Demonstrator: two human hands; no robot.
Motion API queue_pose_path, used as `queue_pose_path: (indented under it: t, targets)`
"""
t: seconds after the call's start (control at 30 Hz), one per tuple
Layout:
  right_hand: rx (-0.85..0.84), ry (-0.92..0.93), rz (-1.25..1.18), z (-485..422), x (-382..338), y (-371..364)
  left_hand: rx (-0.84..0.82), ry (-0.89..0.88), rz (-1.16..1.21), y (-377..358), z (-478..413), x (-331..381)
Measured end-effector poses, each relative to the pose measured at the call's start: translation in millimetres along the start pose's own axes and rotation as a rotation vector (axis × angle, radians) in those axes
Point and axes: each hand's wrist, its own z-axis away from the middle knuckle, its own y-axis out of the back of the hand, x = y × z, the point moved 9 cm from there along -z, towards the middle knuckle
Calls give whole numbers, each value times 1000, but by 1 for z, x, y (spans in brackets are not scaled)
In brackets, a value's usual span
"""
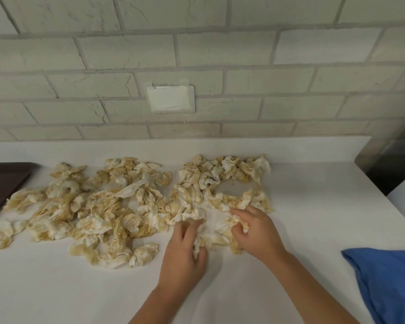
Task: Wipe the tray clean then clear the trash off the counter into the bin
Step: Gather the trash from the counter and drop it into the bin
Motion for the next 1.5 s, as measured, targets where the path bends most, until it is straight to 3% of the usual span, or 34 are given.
queue_pose_path:
  t: [0.1,0.23,0.3,0.4,0.53,0.67,0.73,0.83,0.97,1.17,1.23,1.37,1.43,1.5]
  targets:
    - [84,-79,-208,2,-4,25,52,26,-63,11,-21,-5]
    - [110,-289,-531,2,6,51,-217,57,-418,-25,-41,-16]
    - [117,-388,-597,2,18,58,-269,23,-455,-36,-38,-13]
    - [128,-467,-508,5,39,64,-221,-39,-337,-40,-24,-8]
    - [81,-478,-205,17,64,56,-126,-97,-225,-31,-11,3]
    - [147,-397,174,31,79,46,-48,-128,-204,-16,-7,19]
    - [115,-383,214,33,86,38,-11,-150,-192,-10,-6,26]
    - [29,-348,179,38,83,28,28,-164,-197,-5,-6,31]
    - [7,-260,105,48,68,20,110,-51,-211,4,-14,25]
    - [214,-278,-212,66,45,41,172,122,53,24,-26,18]
    - [201,-201,-235,67,21,41,59,152,10,21,-32,19]
    - [-118,-110,12,68,-8,-6,-305,138,-394,-24,-31,7]
    - [-96,-25,172,72,-14,-17,-287,41,-442,-37,-23,7]
    - [-14,23,182,75,-17,-17,-264,-34,-428,-44,-16,6]
